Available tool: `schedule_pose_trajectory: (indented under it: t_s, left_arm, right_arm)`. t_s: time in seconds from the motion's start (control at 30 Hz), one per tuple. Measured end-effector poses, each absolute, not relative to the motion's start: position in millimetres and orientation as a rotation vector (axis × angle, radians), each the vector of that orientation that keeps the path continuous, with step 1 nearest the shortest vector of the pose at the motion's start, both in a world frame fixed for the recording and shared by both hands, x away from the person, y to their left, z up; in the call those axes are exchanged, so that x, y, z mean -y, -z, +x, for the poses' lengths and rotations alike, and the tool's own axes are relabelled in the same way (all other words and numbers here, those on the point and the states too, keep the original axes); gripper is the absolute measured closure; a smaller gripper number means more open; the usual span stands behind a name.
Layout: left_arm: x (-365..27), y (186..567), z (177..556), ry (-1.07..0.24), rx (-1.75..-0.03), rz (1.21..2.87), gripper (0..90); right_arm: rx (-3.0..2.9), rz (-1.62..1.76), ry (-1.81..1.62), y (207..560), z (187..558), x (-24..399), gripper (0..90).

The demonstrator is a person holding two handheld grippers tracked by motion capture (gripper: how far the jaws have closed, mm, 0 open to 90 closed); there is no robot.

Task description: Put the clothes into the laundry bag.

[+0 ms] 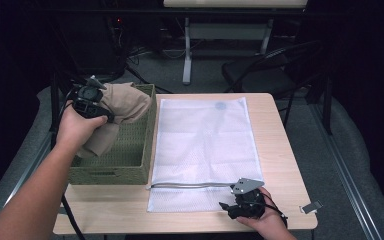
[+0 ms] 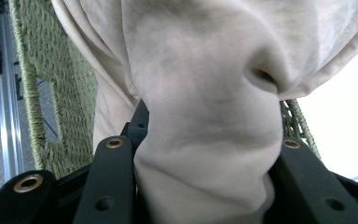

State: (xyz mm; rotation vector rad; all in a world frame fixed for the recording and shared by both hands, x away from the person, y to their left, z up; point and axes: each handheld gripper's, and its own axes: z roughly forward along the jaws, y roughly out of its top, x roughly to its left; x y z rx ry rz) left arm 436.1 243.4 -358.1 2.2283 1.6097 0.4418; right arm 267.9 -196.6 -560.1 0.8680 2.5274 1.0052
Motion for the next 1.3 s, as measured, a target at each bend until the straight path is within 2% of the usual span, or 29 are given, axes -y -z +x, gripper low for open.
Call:
schedule_pose_trajectory:
  t_s: [0.4,0.63,1.3]
  left_arm:
    - [-235,355,420,-0.434,-1.513,2.263,58.7]
    - [-225,359,413,-0.422,-1.451,2.277,58.8]
    - [-190,363,389,-0.400,-1.274,2.363,58.7]
  right_arm:
    - [-2.518,0.886,-1.024,558,269,198,35.6]
    - [-2.530,0.871,-1.113,552,267,197,46.0]
    - [-2.510,0.867,-1.127,553,265,197,47.2]
